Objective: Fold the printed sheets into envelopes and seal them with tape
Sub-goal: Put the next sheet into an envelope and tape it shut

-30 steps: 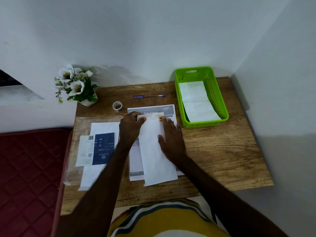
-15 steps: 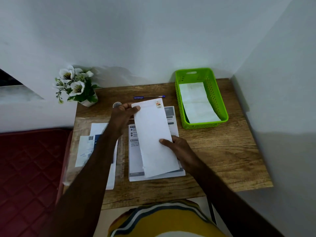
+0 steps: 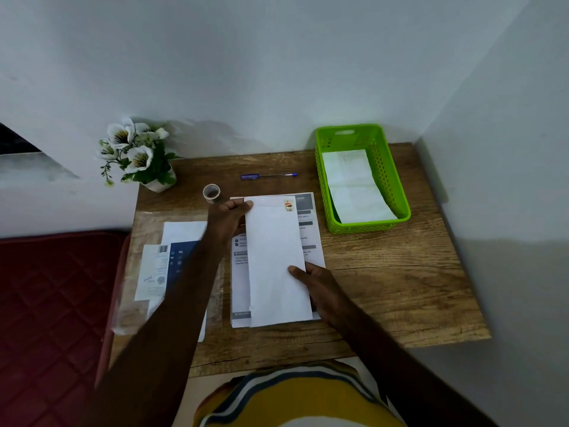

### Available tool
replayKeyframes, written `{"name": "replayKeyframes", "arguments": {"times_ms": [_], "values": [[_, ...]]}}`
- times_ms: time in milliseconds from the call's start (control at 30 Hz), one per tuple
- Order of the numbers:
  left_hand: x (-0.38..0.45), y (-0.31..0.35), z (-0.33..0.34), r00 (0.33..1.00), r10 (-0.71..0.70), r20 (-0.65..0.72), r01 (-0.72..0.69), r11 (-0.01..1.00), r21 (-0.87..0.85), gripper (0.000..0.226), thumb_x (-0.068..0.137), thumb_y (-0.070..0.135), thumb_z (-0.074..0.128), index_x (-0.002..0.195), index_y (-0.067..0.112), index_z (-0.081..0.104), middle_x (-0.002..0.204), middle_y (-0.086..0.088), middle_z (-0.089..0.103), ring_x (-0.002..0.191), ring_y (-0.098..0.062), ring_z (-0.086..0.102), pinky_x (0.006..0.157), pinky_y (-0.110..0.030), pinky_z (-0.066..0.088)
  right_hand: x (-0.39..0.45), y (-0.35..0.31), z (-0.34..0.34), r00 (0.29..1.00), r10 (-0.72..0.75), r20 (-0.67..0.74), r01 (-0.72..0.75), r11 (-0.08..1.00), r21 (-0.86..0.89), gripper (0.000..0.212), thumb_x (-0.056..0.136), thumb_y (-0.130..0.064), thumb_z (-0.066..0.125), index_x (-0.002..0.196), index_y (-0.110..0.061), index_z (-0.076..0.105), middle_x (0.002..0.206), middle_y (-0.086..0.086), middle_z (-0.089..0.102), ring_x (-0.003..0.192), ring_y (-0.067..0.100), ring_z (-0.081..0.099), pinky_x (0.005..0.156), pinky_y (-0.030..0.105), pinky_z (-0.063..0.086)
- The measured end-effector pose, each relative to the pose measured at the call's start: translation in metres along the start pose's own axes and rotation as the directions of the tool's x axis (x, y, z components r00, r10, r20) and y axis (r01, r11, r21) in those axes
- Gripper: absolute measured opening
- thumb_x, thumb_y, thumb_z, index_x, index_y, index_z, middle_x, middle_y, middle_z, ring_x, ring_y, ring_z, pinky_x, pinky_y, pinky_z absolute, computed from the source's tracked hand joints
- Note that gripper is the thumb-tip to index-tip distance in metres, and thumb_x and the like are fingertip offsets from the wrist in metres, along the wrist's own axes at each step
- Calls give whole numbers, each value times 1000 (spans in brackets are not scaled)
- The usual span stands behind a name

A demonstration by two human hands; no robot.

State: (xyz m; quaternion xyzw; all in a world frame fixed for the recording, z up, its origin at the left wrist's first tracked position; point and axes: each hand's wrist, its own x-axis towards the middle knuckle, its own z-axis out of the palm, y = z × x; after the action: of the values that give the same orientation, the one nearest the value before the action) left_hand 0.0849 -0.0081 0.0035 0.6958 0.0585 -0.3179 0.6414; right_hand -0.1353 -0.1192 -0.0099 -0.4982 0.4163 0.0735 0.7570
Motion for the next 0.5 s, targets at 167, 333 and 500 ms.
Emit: {"name": "replayKeyframes", "arguments": {"times_ms": [167,333,500], "values": [[7,-7,-3,1000,-31,-1,31,999,-19,20,92,20,74,110,12,75,104,-7,79,95,-27,77,84,-44,62,-1,-2,0,1000,-2,5,2,1000,-12,19,96,-24,69,113,-17,75,107,4,79,105,28,73,91,50,60],[10,-11,-6,999,-40,8,40,999,-14,18,92,23,75,108,16,75,102,-4,80,93,-25,78,78,-41,63,-3,-4,1,1000,8,-3,-8,1000,-14,18,96,-25,69,111,-17,75,106,4,79,104,28,73,90,51,60],[8,-10,-5,999,-53,-5,53,998,-33,18,92,22,74,109,15,74,101,-2,80,92,-23,78,75,-38,63,-4,-6,1,1000,18,12,-19,999,42,22,95,-22,70,115,-16,75,110,6,78,106,29,73,93,52,58]]}}
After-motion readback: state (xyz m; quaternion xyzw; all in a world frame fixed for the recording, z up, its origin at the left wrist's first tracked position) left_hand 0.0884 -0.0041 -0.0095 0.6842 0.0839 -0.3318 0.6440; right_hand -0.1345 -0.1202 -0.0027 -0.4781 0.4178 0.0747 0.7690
